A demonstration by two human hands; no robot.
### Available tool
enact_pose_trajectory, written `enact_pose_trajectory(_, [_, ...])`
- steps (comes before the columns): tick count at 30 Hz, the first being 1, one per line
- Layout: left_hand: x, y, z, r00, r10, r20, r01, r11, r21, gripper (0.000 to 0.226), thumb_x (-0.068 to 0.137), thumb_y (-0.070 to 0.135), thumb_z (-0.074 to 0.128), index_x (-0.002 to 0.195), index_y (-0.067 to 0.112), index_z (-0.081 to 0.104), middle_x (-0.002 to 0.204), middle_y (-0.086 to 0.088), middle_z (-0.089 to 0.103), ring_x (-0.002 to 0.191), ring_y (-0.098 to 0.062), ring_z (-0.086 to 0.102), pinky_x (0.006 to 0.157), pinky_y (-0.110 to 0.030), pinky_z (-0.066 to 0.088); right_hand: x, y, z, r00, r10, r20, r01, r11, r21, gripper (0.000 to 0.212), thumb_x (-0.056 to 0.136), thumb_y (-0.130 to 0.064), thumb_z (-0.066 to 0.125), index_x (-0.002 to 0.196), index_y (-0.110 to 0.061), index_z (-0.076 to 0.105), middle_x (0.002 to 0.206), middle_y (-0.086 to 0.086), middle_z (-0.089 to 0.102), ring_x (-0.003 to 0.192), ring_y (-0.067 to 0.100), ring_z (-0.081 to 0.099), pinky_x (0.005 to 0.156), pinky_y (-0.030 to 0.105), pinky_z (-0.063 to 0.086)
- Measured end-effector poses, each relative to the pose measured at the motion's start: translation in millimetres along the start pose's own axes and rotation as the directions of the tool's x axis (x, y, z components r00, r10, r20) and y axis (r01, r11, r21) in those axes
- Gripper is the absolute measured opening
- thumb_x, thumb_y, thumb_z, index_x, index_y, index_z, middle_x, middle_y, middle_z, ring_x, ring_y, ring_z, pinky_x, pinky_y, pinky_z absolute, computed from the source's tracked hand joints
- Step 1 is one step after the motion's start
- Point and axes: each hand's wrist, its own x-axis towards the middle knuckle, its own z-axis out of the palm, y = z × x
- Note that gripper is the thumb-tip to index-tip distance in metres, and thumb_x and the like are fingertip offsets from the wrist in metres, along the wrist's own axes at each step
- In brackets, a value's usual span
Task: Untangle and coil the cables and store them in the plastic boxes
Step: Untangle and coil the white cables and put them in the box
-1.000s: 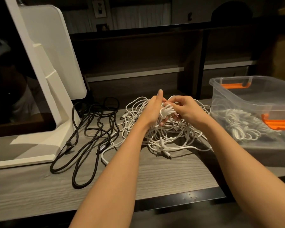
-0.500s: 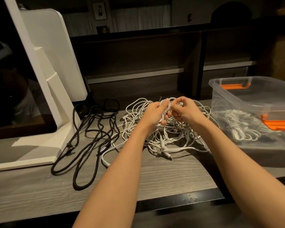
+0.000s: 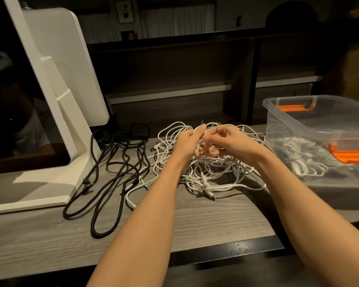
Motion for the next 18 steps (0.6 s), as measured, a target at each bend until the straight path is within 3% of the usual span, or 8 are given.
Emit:
enact_pose_trajectory(3, [-5, 5, -2, 0.999, 0.006, 0.035, -0.004, 0.997, -0.071, 0.041, 0.101, 0.04, 0.047, 0.076, 0.011, 0.061, 0.061, -0.004, 0.055, 0.06, -0.015, 0.053, 0.055, -0.022, 0.046, -2, -2, -3, 0.998, -0.049, 0.046, 0.045, 0.997, 0.07, 0.019, 0.095, -0.01, 0.054, 0.108, 0.003, 0.055, 0.095, 0.017, 0.071, 0.087, 0.021, 0.07, 0.068, 0.022, 0.053])
enact_pose_trajectory(7, [-9, 8, -1, 0.991, 0.038, 0.132, -0.029, 0.997, -0.068, 0.045, 0.101, 0.04, 0.046, 0.074, 0.007, 0.061, 0.052, 0.0, 0.056, 0.051, -0.004, 0.058, 0.069, -0.02, 0.047, 1, 2, -4, 0.993, -0.099, -0.063, 0.089, 0.984, -0.152, 0.012, 0.093, -0.016, 0.059, 0.091, -0.006, 0.063, 0.086, 0.016, 0.071, 0.074, 0.02, 0.061, 0.059, 0.023, 0.045])
enact_pose_trajectory(10, [-11, 9, -3, 0.979, 0.05, 0.198, -0.037, 0.997, -0.066, 0.036, 0.096, 0.037, 0.056, 0.08, 0.006, 0.067, 0.069, -0.006, 0.066, 0.057, -0.007, 0.061, 0.06, -0.018, 0.047, 1, 4, -6, 0.987, -0.12, -0.105, 0.092, 0.967, -0.239, 0.009, 0.092, -0.015, 0.059, 0.087, -0.008, 0.064, 0.08, 0.013, 0.071, 0.071, 0.021, 0.059, 0.055, 0.019, 0.044])
enact_pose_trajectory(15, [-9, 9, -7, 0.978, 0.037, 0.204, -0.034, 0.999, -0.019, 0.02, 0.09, 0.031, 0.065, 0.088, 0.012, 0.073, 0.089, -0.006, 0.072, 0.091, -0.017, 0.067, 0.091, -0.035, 0.051, 3, 5, -8, 0.982, -0.118, -0.146, 0.072, 0.955, -0.287, 0.006, 0.09, -0.013, 0.062, 0.087, -0.007, 0.063, 0.075, 0.006, 0.071, 0.063, 0.009, 0.063, 0.051, 0.013, 0.046])
enact_pose_trajectory(18, [-8, 8, -6, 0.981, 0.056, 0.183, -0.051, 0.998, -0.035, 0.01, 0.091, 0.022, 0.065, 0.087, 0.013, 0.066, 0.091, -0.006, 0.067, 0.093, -0.019, 0.065, 0.092, -0.036, 0.051, 4, 8, -7, 0.98, -0.105, -0.17, 0.059, 0.965, -0.254, 0.006, 0.089, -0.012, 0.063, 0.086, -0.007, 0.065, 0.076, 0.008, 0.071, 0.056, 0.002, 0.062, 0.05, 0.013, 0.045])
